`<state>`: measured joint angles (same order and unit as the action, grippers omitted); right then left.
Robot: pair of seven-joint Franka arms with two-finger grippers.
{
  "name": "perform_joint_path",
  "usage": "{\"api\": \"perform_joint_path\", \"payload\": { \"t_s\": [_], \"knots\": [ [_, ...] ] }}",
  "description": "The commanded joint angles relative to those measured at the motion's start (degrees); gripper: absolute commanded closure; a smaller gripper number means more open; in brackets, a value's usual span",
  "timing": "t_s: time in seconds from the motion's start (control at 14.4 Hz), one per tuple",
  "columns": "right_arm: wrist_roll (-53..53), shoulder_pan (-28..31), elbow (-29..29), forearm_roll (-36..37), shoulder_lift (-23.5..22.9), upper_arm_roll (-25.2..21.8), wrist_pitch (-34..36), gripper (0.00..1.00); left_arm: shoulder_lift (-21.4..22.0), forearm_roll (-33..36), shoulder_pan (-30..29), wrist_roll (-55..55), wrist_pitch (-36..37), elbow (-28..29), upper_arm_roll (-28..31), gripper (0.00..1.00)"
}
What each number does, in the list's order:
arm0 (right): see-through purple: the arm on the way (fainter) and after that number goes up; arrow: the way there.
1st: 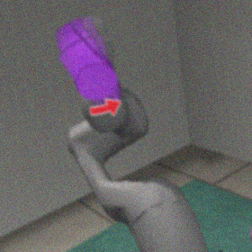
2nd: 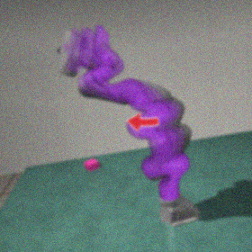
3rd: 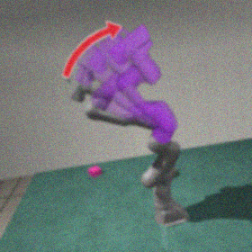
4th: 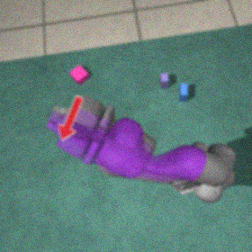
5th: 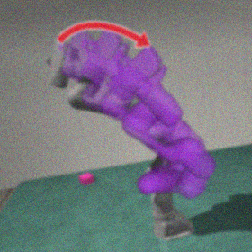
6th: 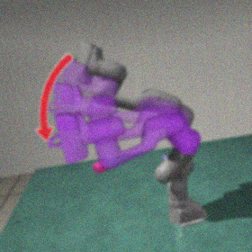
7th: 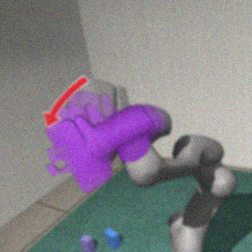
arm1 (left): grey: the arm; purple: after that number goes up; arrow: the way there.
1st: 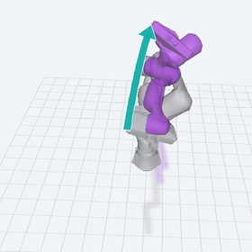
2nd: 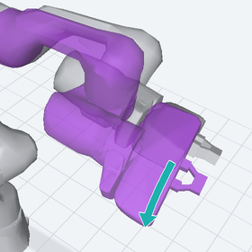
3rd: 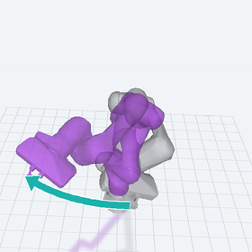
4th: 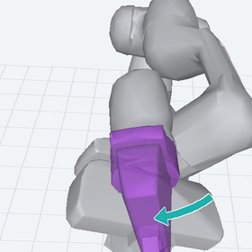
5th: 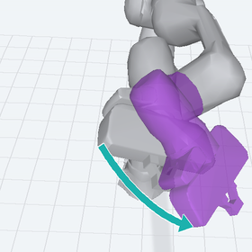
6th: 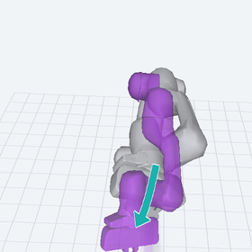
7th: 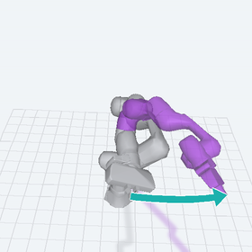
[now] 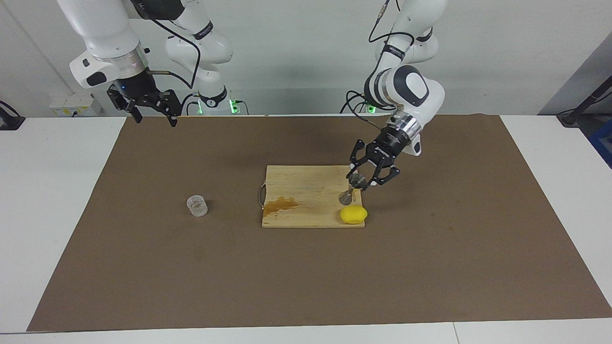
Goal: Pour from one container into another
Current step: 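Lift the steel cup with the left gripper and carry it over the board, then lower the steel cup onto the board while the right gripper reaches the glass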
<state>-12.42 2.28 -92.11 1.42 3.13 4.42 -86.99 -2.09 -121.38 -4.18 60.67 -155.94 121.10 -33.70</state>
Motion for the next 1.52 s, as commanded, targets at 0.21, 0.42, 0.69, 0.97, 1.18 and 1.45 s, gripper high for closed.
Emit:
{"api": "perform_joint_path", "payload": {
  "t_s": [0.21,0.42,0.69,0.97,1.18,1.45],
  "knots": [
    [-17.69,3.85,-2.11,-6.58,-0.48,0.24,-2.57,0.00,-11.42,4.90,7.42,-0.64,-2.44,-8.85,0.83,1.00],
    [-30.77,5.89,-4.29,-11.16,-1.46,0.24,-7.12,0.00,-14.42,9.31,9.27,-0.99,-2.35,-10.79,0.83,1.00],
    [-47.07,9.31,-7.29,-18.19,-3.12,0.24,-9.43,0.00,-18.38,16.95,11.29,-1.08,-2.18,-12.02,0.83,1.00],
    [-51.66,11.77,-13.25,-23.30,-4.35,0.24,-14.07,0.00,-19.35,19.60,12.18,-1.43,-1.48,-11.76,0.65,1.00],
    [-48.58,14.67,-13.62,-29.44,-11.37,0.15,-17.06,0.00,-19.00,19.52,12.70,-1.43,-1.47,-10.62,0.65,1.00],
    [-48.32,15.64,-15.72,-34.36,-16.92,0.15,-22.69,0.00,-18.74,19.17,12.97,-1.43,-1.39,-9.48,0.65,1.00]
  ]
}}
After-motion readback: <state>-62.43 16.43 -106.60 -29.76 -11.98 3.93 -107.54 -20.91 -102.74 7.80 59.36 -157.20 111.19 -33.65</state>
